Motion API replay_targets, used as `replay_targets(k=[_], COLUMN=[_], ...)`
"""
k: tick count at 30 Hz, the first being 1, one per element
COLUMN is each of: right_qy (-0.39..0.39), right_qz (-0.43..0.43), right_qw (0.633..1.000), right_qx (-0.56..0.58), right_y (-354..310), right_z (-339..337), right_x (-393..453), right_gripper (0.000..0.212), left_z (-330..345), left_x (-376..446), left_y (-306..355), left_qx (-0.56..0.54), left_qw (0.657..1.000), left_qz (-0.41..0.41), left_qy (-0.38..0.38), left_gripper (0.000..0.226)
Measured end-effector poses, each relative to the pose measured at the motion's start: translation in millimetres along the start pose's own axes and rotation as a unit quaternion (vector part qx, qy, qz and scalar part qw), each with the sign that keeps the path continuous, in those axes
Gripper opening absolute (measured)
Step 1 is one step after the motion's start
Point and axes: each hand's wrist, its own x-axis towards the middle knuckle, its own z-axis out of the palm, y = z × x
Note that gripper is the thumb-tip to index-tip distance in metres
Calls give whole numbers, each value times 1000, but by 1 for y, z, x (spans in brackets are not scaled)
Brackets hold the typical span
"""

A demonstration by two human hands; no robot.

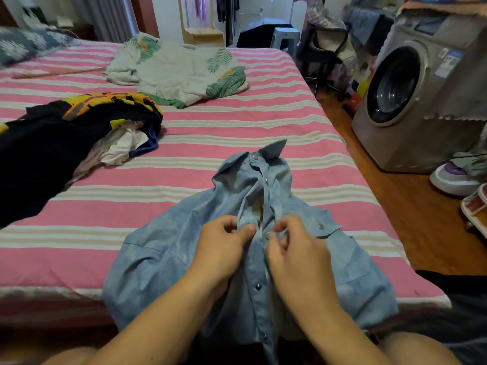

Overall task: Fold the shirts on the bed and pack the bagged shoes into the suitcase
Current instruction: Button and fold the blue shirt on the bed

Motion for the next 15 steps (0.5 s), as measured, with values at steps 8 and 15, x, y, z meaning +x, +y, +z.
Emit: replay_targets(k=[8,15], right_qy=[-18,-12], right_qz=[35,99], right_qw=[964,993], right_qx=[-264,-66], right_y=[45,75], right_z=[44,3], right_x=[20,76], right_gripper=[52,18], left_z=[-28,-34], left_x=[19,12], left_y=[11,16], left_qx=[55,87], left_qw=[997,993], left_qz=[-8,47], left_qy=[-60,-63], left_gripper=[40,43])
